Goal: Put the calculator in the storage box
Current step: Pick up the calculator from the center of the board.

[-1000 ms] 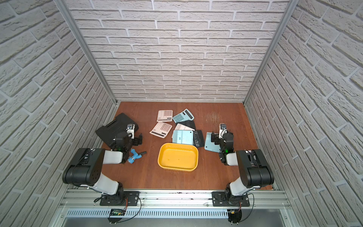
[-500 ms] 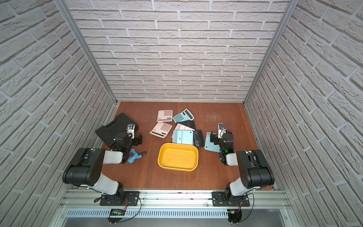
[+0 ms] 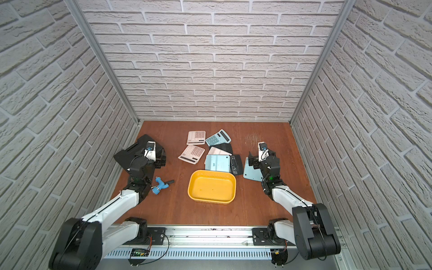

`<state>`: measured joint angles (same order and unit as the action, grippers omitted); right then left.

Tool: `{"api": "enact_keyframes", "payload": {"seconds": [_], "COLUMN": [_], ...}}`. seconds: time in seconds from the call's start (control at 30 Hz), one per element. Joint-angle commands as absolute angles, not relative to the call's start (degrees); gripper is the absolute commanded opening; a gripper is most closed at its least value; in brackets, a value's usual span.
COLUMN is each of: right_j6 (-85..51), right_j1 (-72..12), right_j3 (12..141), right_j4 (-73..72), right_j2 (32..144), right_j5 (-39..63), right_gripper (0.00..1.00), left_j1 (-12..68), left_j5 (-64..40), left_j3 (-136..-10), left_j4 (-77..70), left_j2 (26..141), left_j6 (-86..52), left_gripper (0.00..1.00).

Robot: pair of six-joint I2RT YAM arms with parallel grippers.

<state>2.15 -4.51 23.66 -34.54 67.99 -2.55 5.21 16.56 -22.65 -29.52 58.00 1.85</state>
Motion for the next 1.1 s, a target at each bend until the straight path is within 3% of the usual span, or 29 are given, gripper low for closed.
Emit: {"api": "enact_keyframes", "payload": {"seconds": [0.0, 0.2, 0.47, 0.67, 0.87, 1.07], "right_j6": [-4.4, -16.2, -26.8, -26.0, -27.5, -25.5], "right_j1": [-5.2, -5.2, -3.7, 0.6, -0.2, -6.4], "right_j3": [27.2, 36.6, 41.6, 39.1, 39.6, 43.8], "right_j4": [-26.4, -5.1, 15.7, 11.6, 3.9, 3.8], "right_j2": [63.3, 57.2, 59.3, 63.5, 71.9, 78.5], "right_j5": [-2.3, -0.4, -1.2, 18.7, 35.5, 38.8], "right_gripper": [0.99, 0.99, 0.99, 0.99, 1.0, 0.94], "left_j1": [5.7, 7.0, 7.0, 6.7, 3.0, 2.5], "left_j5": [13.9, 7.0, -4.0, -8.6, -15.7, -20.3], "left_j3": [-26.1, -24.5, -23.5, -25.5, -21.5, -24.2], "left_j4": [-18.8, -14.2, -7.6, -3.1, -13.5, -18.1], "left_j2": [51.9, 43.5, 35.1, 35.5, 43.6, 58.5], "left_j6": [-4.1, -19.0, -29.1, -28.5, -37.4, -40.5], "left_gripper": [0.98, 0.98, 0.98, 0.98, 0.98, 0.98]}}
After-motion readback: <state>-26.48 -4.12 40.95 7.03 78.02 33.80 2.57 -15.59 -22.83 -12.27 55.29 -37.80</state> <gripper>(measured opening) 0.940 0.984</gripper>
